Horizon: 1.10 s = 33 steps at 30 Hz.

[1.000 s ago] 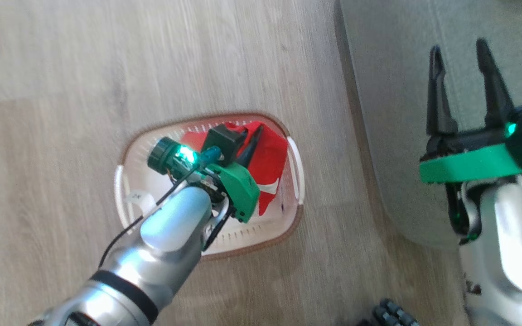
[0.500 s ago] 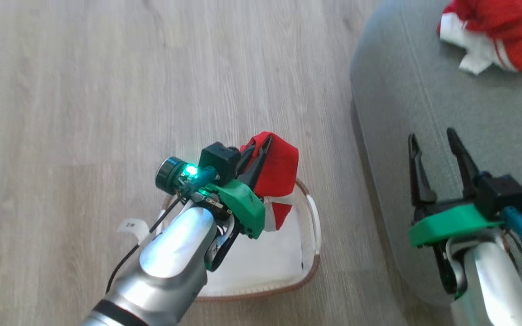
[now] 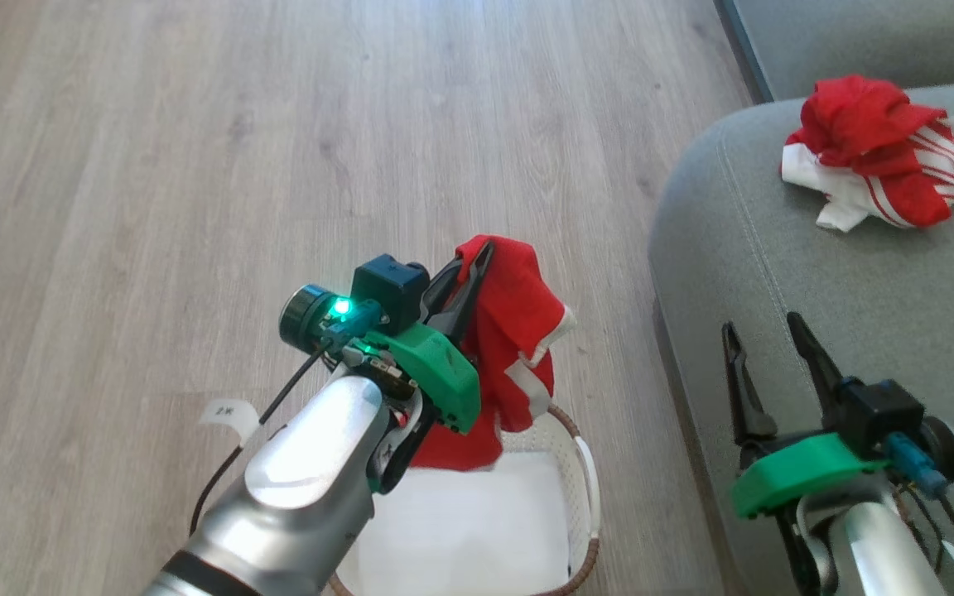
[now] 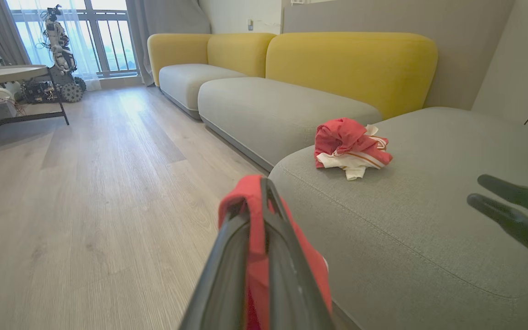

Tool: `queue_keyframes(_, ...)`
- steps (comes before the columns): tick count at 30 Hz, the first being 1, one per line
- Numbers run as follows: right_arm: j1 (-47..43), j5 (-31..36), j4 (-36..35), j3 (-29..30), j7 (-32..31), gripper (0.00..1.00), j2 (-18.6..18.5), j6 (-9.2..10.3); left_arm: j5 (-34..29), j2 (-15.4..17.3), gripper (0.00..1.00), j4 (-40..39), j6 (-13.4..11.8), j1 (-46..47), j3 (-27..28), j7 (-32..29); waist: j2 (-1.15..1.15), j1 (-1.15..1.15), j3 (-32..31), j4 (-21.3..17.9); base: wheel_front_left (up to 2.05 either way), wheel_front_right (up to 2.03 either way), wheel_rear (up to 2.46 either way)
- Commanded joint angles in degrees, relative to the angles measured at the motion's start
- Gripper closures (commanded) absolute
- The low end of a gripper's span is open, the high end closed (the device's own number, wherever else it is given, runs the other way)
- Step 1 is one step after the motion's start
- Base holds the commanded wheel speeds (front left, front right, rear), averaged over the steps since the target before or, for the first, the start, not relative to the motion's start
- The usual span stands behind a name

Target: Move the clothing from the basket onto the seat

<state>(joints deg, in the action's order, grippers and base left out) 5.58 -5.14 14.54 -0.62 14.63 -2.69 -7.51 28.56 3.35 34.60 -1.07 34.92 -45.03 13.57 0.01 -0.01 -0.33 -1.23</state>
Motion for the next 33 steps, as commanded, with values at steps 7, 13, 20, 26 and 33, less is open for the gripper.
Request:
queue_keyframes(7, 1.21, -1.12, -0.42, -4.97, 0.37, 0.00, -0.19, 0.02, 0.49, 0.98, 1.00, -3.97, -0.20, 5.91, 2.59, -1.24, -0.01, 0.01, -2.28, 1.01, 0.00, 0.00, 0.00)
queue_keyframes(13, 2.21, -1.92, 1.10, -8.87, 0.37, 0.00, -0.19, 0.02, 0.78, 0.57, 1.00, -4.87, -0.14, 8.29, 2.23, -2.14, -0.01, 0.01, -2.82, 1.36, 0.00, 0.00, 0.00)
queue_keyframes(20, 6.64, -2.12, 5.27, -17.10, 0.37, 0.00, -0.19, 0.02, 1.28, -0.02, 1.00, -5.45, -0.12, 11.76, 1.09, -3.20, -0.01, 0.01, -2.99, 1.82, 0.00, 0.00, 0.00)
queue_keyframes(26, 14.00, -2.89, 10.34, -22.99, 0.37, 0.00, -0.19, 0.02, 2.07, -0.31, 1.00, -5.65, -0.32, 13.82, -0.31, -3.61, -0.01, 0.01, -2.54, 2.30, 0.00, 0.00, 0.00)
queue_keyframes(33, 20.59, -4.60, 18.99, -28.38, 0.37, 0.00, -0.19, 0.02, 3.71, -0.44, 1.00, -6.45, -0.79, 14.88, -3.03, -3.59, -0.01, 0.01, -2.21, 3.36, 0.00, 0.00, 0.00)
